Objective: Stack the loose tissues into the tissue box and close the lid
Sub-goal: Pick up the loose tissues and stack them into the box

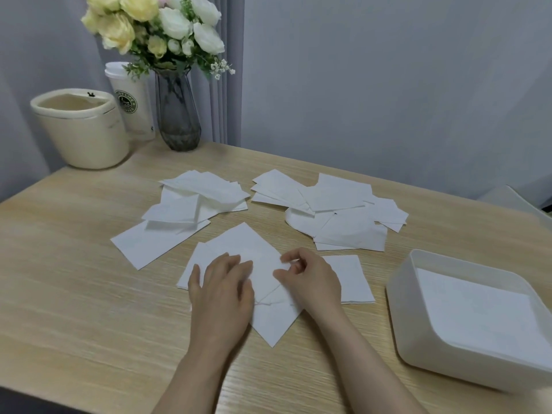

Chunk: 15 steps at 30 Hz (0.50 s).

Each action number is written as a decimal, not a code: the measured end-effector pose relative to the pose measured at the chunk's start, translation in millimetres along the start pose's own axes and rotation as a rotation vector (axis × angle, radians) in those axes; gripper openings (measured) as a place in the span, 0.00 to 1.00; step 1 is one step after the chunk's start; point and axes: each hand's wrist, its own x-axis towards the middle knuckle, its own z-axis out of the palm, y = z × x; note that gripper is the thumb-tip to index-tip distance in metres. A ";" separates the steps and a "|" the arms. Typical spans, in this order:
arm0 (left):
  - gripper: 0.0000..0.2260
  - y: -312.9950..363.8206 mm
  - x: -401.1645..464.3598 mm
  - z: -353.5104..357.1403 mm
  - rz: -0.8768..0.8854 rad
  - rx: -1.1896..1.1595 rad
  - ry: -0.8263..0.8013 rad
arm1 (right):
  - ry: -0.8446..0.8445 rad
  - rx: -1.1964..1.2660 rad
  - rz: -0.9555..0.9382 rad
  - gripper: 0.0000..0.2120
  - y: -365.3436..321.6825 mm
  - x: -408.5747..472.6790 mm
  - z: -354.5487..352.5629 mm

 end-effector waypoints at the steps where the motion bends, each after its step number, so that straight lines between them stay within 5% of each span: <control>1: 0.17 0.1 0.1 -0.1 -0.003 0.001 -0.002 | -0.007 0.008 0.011 0.10 -0.8 0.9 -0.4; 5: 0.18 0.0 -0.1 -0.9 -0.016 0.005 -0.012 | -0.004 0.091 0.041 0.19 -3.1 3.5 -1.1; 15: 0.21 3.1 -0.5 -5.0 -0.048 0.001 -0.063 | -0.120 -0.001 0.098 0.13 -11.6 9.8 -5.2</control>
